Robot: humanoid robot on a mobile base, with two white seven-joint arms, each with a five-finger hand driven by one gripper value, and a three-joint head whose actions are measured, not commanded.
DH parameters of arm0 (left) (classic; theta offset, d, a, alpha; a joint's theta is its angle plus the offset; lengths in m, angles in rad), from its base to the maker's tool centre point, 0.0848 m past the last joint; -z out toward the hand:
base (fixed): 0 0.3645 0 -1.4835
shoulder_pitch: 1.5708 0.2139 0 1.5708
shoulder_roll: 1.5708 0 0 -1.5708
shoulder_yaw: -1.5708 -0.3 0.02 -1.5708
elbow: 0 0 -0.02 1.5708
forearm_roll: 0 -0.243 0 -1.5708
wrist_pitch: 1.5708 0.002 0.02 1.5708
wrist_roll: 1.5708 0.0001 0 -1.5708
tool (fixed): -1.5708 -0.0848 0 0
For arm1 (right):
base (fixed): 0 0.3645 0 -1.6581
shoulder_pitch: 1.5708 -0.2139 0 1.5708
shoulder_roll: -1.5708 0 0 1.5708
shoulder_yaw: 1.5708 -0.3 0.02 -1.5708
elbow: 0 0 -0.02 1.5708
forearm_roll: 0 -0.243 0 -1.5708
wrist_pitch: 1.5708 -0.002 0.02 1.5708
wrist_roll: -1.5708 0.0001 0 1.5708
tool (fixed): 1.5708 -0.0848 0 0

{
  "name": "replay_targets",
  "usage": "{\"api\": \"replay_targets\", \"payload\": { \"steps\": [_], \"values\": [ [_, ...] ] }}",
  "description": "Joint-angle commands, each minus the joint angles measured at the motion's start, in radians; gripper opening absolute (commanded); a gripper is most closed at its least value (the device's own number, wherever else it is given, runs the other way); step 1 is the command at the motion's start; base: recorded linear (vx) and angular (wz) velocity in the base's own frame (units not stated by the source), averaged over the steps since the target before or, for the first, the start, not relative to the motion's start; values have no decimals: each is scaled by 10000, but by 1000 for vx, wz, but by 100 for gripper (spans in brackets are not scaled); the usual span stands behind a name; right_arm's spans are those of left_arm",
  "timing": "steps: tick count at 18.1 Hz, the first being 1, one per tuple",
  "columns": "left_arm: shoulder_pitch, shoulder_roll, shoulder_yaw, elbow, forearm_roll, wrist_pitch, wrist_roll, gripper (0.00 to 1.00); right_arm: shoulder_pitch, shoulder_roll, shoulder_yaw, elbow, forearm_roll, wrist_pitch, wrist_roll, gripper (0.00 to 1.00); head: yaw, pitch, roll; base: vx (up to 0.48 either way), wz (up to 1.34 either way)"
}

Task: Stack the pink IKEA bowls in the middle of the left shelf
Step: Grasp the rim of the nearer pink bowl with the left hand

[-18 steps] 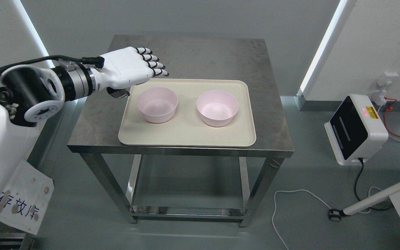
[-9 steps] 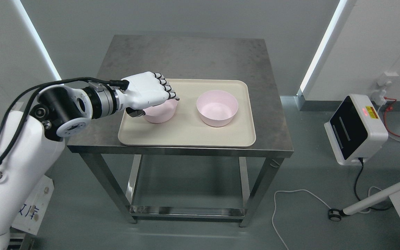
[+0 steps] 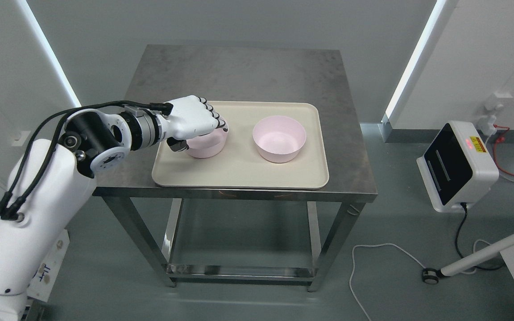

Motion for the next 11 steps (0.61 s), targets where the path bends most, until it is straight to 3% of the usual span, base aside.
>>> {"api": "replay_targets", "payload": {
  "steps": [1,6,11],
  "values": [
    [-30,12,204,1193,-28,22,-18,77,15,-175,-107,-337,0,5,6,100,0,0,0,0,0],
    [46,151,251,1224,33,-9,-2,77,15,-175,-107,-337,0,5,6,100,0,0,0,0,0],
    [169,135,281,1193,64,-239,-2,54,15,-175,-107,-337,0,5,6,100,0,0,0,0,0]
  ]
}}
